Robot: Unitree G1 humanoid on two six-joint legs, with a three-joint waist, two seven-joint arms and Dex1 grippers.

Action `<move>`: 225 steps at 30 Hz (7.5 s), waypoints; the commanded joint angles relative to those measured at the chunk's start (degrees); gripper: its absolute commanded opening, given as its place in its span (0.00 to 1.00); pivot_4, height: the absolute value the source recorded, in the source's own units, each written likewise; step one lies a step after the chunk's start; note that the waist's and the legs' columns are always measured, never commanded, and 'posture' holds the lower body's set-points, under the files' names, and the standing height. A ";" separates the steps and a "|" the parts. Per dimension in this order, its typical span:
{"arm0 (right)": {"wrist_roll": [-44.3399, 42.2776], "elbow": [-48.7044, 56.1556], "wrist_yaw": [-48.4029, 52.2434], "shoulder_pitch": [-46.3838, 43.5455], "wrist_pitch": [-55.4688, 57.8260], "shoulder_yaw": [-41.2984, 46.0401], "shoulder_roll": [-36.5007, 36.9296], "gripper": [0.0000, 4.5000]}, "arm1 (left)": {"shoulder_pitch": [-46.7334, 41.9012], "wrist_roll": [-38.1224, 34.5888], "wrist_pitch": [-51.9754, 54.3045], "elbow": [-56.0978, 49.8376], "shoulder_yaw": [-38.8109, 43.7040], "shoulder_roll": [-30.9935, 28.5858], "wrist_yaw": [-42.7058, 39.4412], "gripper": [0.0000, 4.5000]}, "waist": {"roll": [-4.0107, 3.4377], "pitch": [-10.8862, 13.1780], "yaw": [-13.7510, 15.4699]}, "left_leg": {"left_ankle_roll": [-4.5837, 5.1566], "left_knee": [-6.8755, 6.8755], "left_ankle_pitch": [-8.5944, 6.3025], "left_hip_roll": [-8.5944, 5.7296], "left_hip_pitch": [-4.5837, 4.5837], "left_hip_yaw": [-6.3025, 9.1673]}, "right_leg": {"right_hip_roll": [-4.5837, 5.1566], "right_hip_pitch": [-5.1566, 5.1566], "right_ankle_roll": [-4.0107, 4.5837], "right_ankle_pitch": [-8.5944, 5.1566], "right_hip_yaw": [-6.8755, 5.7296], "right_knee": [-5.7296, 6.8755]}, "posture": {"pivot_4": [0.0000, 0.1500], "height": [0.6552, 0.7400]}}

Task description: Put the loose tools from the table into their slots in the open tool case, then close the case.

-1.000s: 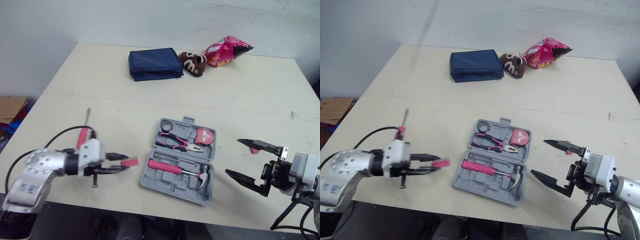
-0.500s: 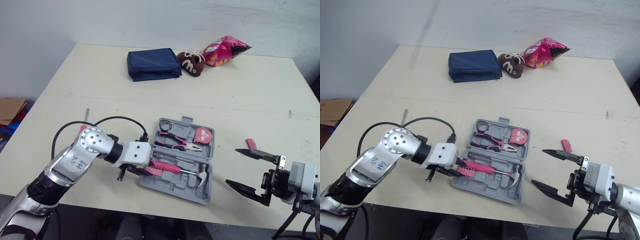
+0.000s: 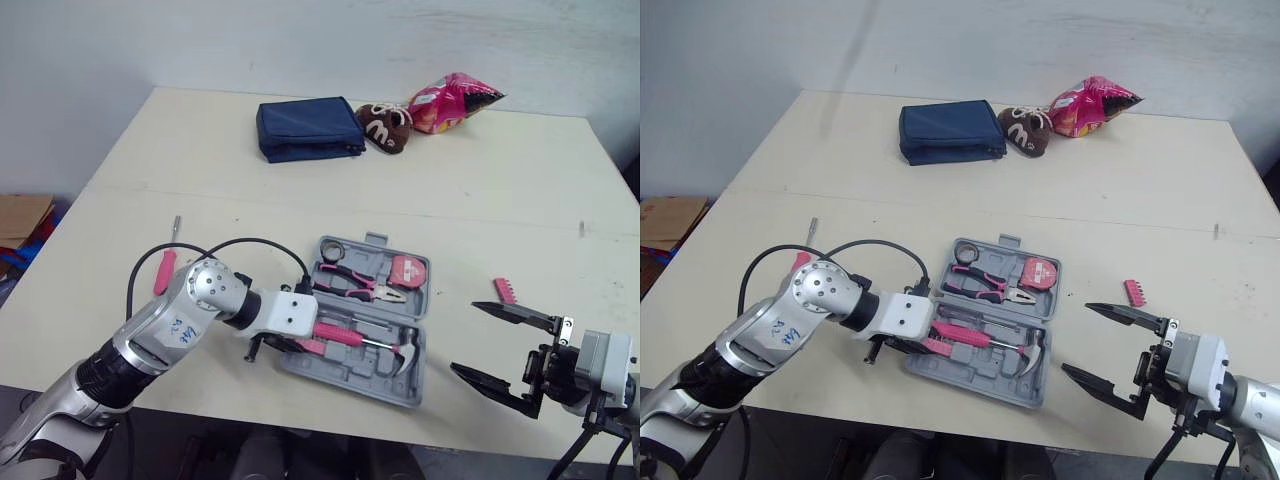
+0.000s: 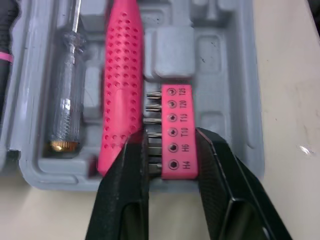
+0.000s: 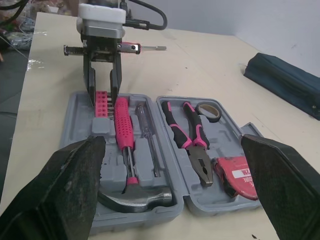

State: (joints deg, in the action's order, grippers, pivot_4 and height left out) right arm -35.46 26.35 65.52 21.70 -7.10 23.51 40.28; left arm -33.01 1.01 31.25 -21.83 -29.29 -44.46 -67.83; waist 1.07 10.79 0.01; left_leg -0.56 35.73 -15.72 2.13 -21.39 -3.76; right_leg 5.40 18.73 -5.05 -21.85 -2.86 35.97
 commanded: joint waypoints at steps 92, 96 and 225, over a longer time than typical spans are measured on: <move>2.14 -45.45 -5.37 12.13 -16.75 34.49 -4.00 1.00 | 40.97 -24.02 -43.30 51.18 69.11 -3.91 13.72 0.98 | -0.58 -0.48 -0.11 | -0.04 -0.28 -0.68 0.07 0.08 -0.03 | 0.34 0.03 0.36 -0.16 0.03 -0.43 | 1.00 1.00; 2.18 -43.65 -6.75 12.24 -16.99 32.85 -5.10 1.00 | 40.12 -25.40 -43.22 49.96 68.90 -2.64 14.21 0.98 | -0.66 -0.52 -0.27 | -0.11 -0.56 -0.64 0.06 0.07 -0.07 | 0.36 0.19 0.34 -0.15 0.01 -0.43 | 1.00 1.00; -9.69 19.67 -41.87 -42.33 82.15 -38.99 3.56 0.17 | 26.03 -36.15 -14.25 -3.12 35.14 -1.63 -2.29 1.00 | -0.03 -0.05 -1.73 | 0.28 -0.09 0.22 -0.11 -0.90 0.15 | 0.15 0.97 -0.07 0.19 -0.11 0.10 | 1.00 1.00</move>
State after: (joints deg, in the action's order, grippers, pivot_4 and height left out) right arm -45.59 46.51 24.22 -19.45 73.87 -14.31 45.22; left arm -7.05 -33.92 16.82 -22.47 4.51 -45.24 -70.53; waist 1.04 10.74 -1.72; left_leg -0.29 35.64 -15.50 2.02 -22.28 -3.61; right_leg 5.54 19.70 -5.12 -21.66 -2.97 36.09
